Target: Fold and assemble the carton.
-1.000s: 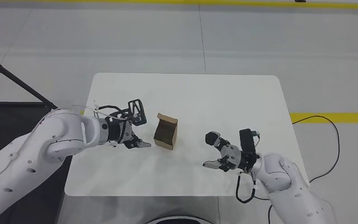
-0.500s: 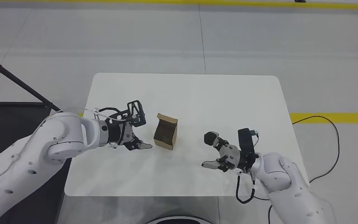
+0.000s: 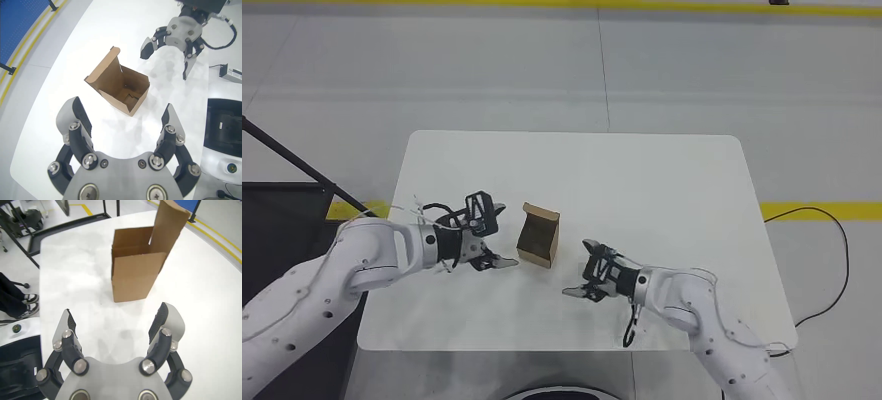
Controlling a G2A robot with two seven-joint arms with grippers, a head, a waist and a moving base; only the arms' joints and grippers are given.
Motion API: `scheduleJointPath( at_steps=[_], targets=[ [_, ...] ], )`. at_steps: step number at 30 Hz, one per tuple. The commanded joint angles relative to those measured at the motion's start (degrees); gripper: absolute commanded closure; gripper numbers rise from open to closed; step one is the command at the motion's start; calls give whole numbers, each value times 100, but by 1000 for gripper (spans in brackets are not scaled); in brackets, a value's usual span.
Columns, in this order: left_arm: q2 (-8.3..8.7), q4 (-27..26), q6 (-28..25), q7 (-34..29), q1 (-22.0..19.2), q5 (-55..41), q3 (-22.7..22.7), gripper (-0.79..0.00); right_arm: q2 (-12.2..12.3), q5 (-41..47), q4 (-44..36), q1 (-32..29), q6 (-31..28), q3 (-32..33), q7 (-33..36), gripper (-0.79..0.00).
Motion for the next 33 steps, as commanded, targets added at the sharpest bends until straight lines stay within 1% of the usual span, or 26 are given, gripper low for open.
scheduleJointPath(
  at_steps=[1,12,13,15,19,21,24,27,30,33],
  targets=[
    [-1,97,139,337,180,87,-55,-785,-11,-38,61,33,130,-19,16,-785],
    [-1,97,139,337,180,87,-55,-785,-13,-85,72,3,189,-30,18,-785],
    [-1,97,139,337,180,87,-55,-785,-19,-121,69,-12,221,-50,-30,-785],
    [-19,104,192,368,229,139,-47,-785,-34,-222,110,-12,243,-76,-427,-785],
    [-71,412,79,981,353,77,-98,-785,-99,-567,442,43,480,-238,-1221,-785],
    [-97,532,120,1293,422,272,-111,-785,-161,-585,632,136,579,-379,-1440,-785],
    [-133,723,63,2019,538,596,-142,-785,-259,-633,965,370,563,-593,-1740,-785],
    [-163,912,78,2611,650,1024,-164,-785,-361,-572,1381,639,372,-783,-2112,-785],
    [-204,1065,157,3173,764,1242,-177,-785,-475,-457,1823,931,126,-969,-2378,-785],
    [-237,1163,127,3698,854,1388,-211,-785,-590,-314,2243,1209,-290,-1154,-2750,-785]
  ],
)
